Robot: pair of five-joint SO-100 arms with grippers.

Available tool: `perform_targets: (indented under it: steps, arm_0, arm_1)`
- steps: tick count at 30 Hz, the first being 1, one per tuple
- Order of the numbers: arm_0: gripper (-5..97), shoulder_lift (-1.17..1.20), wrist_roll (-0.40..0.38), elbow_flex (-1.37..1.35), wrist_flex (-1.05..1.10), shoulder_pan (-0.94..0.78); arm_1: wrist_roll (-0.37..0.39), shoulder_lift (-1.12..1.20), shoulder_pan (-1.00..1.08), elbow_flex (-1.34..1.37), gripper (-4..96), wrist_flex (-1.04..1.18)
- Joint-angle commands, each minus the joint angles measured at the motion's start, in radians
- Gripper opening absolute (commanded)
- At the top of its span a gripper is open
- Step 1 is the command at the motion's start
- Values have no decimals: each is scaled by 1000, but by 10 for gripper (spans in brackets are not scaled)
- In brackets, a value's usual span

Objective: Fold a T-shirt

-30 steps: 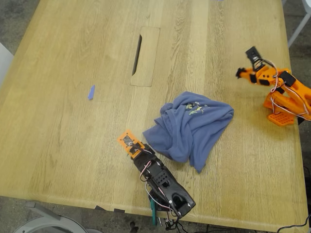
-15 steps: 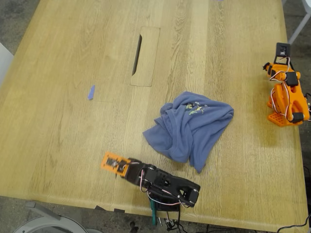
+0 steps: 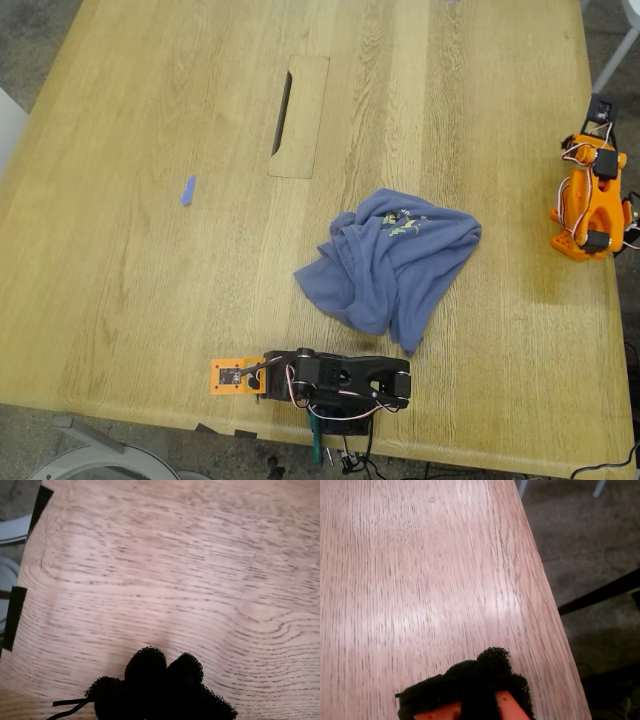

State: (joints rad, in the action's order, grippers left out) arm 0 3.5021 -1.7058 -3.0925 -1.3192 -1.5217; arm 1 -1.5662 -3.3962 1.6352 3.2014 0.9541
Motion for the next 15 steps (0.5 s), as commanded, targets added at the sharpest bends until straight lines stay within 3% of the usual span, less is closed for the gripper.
perform_targets:
  steps: [1, 5, 10, 13, 15]
  arm_0:
    - [-1, 107, -8, 26, -43, -28]
    - [1, 107, -17, 26, -80, -43]
    - [2, 106, -81, 26, -109, -40]
    - [2, 106, -100, 26, -109, -40]
    - [2, 106, -132, 26, -109, -40]
  arm_1:
    - [-18, -8, 17, 67, 1, 40]
    - [-32, -8, 31, 67, 1, 81]
    - [-48, -8, 66, 67, 14, 91]
    - [-91, -8, 104, 67, 22, 146]
    - [-161, -8, 138, 67, 22, 212]
